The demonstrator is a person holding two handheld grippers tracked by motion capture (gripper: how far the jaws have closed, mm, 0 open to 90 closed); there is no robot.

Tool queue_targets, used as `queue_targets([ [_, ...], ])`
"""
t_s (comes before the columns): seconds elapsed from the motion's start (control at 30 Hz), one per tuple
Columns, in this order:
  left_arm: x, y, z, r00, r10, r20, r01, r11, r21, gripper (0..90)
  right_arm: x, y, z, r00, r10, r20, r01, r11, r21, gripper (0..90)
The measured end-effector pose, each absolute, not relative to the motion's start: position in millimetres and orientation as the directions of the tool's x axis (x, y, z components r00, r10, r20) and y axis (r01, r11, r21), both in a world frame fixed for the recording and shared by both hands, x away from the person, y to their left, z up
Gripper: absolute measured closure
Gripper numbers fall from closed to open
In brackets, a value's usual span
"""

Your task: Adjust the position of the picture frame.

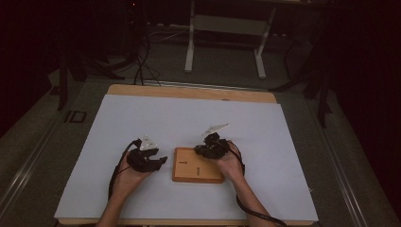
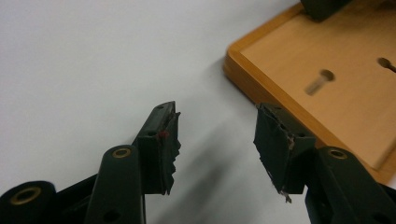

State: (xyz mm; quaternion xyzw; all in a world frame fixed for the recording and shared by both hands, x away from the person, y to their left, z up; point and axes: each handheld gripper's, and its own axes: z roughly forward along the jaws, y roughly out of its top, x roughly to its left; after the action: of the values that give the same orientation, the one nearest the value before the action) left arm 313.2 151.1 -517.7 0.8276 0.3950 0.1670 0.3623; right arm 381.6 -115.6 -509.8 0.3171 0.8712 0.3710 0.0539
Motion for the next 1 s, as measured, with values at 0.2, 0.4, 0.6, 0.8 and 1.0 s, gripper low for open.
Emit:
queue_targets([
  [0.2,311.5,148.1,-517.0,0.643,0.766,-0.013,0.526,-0.429,0.734,48.8,383.3,-117.8,-511.1,-0.803,0.578,0.147,0.504,0.526,0.686,83.8],
  [0.4,310.1,146.7,-516.5,0.649,0.761,-0.014,0.521,-0.431,0.737,48.8,384.7,-111.3,-512.2,-0.813,0.563,0.149,0.495,0.535,0.684,83.8],
  [0.6,310.9,147.4,-517.2,0.651,0.759,-0.013,0.523,-0.436,0.733,48.7,385.3,-112.7,-512.1,-0.817,0.558,0.147,0.492,0.540,0.683,83.8],
  [0.8,310.9,147.1,-517.4,0.652,0.758,-0.014,0.523,-0.437,0.732,48.7,385.2,-112.3,-510.9,-0.826,0.550,0.127,0.477,0.559,0.678,83.7],
  [1.0,310.3,146.3,-517.9,0.650,0.760,-0.019,0.526,-0.431,0.733,48.5,385.2,-113.5,-509.8,-0.835,0.537,0.120,0.461,0.564,0.685,79.0],
])
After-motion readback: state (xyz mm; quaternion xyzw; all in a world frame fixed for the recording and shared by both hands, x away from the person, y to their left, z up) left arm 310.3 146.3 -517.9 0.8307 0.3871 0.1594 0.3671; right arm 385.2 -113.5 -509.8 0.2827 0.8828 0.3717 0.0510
